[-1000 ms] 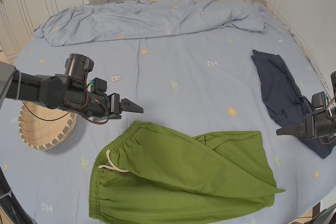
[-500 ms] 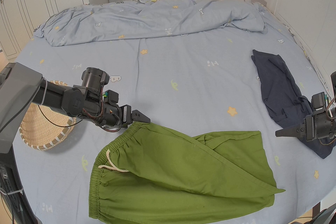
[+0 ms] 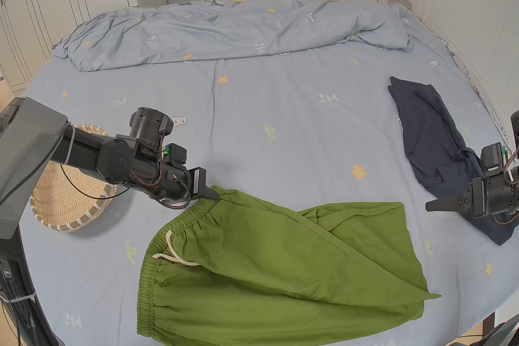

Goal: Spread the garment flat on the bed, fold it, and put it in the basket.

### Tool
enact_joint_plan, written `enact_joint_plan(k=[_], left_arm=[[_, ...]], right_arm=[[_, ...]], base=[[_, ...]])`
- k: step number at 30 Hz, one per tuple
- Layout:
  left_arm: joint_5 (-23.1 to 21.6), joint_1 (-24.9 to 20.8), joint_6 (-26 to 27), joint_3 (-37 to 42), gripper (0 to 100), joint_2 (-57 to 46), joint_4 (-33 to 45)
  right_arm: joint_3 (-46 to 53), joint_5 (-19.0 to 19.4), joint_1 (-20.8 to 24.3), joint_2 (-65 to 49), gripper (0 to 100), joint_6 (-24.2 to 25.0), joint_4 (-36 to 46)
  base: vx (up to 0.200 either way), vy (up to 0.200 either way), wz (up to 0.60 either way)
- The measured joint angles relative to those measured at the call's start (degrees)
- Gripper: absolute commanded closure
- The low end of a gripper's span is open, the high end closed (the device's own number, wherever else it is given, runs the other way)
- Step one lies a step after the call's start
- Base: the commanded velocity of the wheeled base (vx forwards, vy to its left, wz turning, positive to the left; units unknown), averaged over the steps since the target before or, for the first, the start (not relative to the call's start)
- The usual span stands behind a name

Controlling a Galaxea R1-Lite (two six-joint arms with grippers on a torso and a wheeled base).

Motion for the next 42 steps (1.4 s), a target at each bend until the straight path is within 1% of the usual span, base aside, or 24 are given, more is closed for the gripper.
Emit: enact_joint_plan(k=[7, 13, 18, 23, 30, 38, 42], left_arm=[[1.78, -0.04, -0.12, 2.62, 100, -4.04, -0.23], [2.17, 0.38, -0.48, 5.79, 100, -9.85, -0.26], [2.33, 1.95, -0.61, 9.31, 100, -15.1, -0.26], [2.77, 4.9, -0.26, 11.61, 100, -18.27, -0.34], [2.85, 5.49, -0.04, 12.59, 100, -19.1, -0.41], [2.88, 4.74, 0.0, 12.74, 100, -18.91, -0.44], [2.88, 4.62, 0.0, 12.79, 100, -18.77, -0.44]], right_arm=[[-0.02, 0.02, -0.22, 0.02, 0, 0.0, -0.04], [-0.26, 0.22, -0.94, 0.24, 0, -0.05, -0.5], [-0.55, 0.5, -1.35, 1.99, 0, -0.1, -3.07], [1.38, 1.15, -2.96, 5.11, 0, -0.35, -4.52], [6.23, 1.43, -4.29, 7.03, 0, -0.43, -4.93], [13.45, 1.4, -4.56, 7.84, 0, -0.38, -4.94], [14.8, 1.32, -4.38, 8.55, 0, -0.21, -5.18]], base=[[0.0, 0.0, 0.0], [0.0, 0.0, 0.0], [0.0, 0.0, 0.0], [0.0, 0.0, 0.0], [0.0, 0.0, 0.0], [0.0, 0.0, 0.0], [0.0, 0.0, 0.0]])
